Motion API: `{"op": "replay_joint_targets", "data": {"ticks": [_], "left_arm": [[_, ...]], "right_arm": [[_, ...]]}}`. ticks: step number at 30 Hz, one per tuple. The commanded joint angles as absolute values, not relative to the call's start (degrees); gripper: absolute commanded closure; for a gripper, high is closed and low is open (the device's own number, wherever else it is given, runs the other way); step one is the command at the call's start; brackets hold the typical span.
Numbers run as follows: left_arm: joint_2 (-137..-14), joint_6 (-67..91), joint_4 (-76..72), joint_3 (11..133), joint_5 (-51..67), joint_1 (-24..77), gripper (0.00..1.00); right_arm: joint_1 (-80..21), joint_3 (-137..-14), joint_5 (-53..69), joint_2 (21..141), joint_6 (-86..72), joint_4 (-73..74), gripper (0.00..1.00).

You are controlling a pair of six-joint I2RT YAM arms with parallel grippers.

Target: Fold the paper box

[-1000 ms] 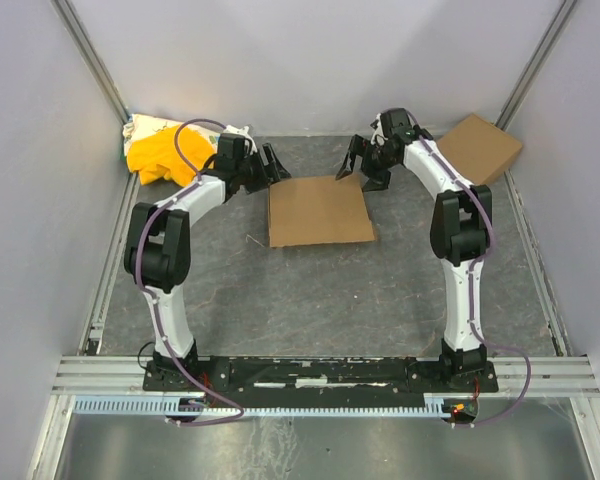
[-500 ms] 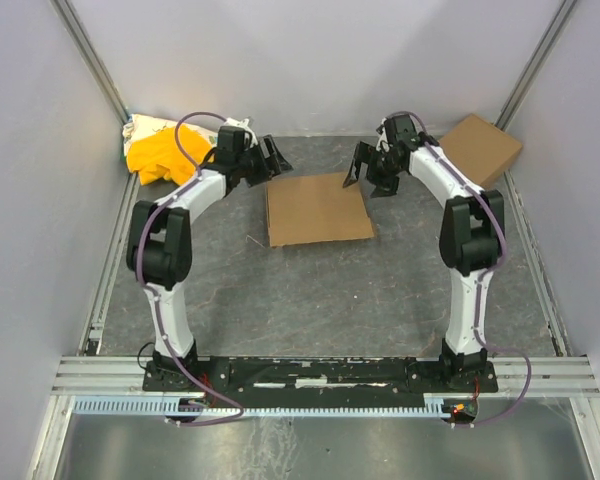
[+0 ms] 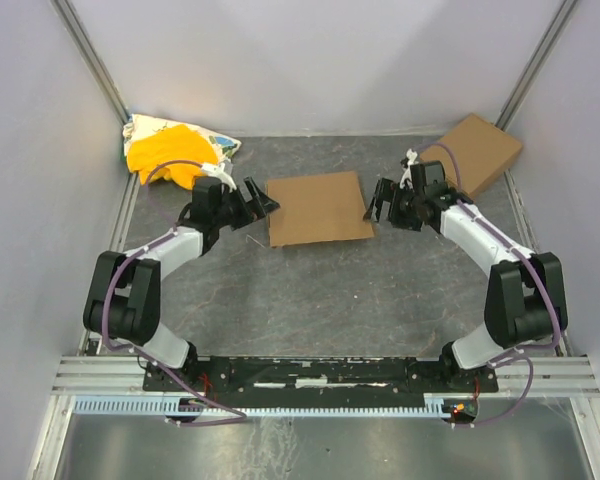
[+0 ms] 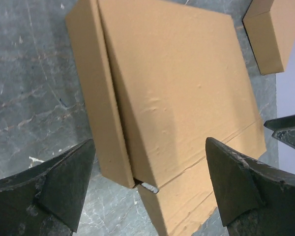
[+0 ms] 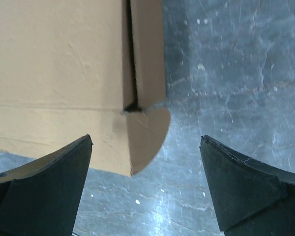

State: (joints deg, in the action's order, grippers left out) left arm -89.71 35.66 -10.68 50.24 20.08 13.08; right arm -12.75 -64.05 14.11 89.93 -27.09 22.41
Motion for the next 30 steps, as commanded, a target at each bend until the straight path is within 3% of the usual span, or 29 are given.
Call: {"op": "replay_joint_targets", "data": {"ticks": [1,7,14,22,24,25,27,29,30], "left_arm": [[-88.01,39.14,-22.13,47.88,23.91,12.73,0.03],[-87.97,27.78,2.03,56.73,18.97,16.71,0.05],[-78.09,25.23,5.65,51.38,14.79,17.22,0.11],[-78.99,24.38,8.69,51.59,13.52,17.23,0.18],[-79.64,24.30,8.90,52.32,13.45,17.23,0.18],[-79.87,24.68,8.70,52.57,13.49,17.23,0.18],[-80.01,25.46,7.16,52.50,14.23,17.21,0.18],[-80.02,26.14,5.95,51.97,14.86,17.23,0.18],[-79.85,26.22,5.51,51.69,15.01,17.23,0.18]], "right_arm": [[-13.01,-62.02,15.70,86.87,-25.78,14.76,0.02],[-13.64,-62.95,19.40,88.94,-25.21,19.13,0.00],[-20.41,-62.50,11.49,83.96,-21.22,24.45,0.01],[-27.31,-58.90,3.93,76.89,-21.07,26.56,0.05],[-28.26,-56.73,6.97,74.66,-22.51,25.05,0.18],[-28.55,-55.33,8.56,73.88,-23.36,23.61,0.37],[-28.88,-52.42,10.71,72.88,-26.17,19.88,0.53],[-29.16,-49.68,13.10,72.54,-29.89,15.30,0.55],[-29.38,-48.24,13.99,72.39,-31.99,12.66,0.48]]}}
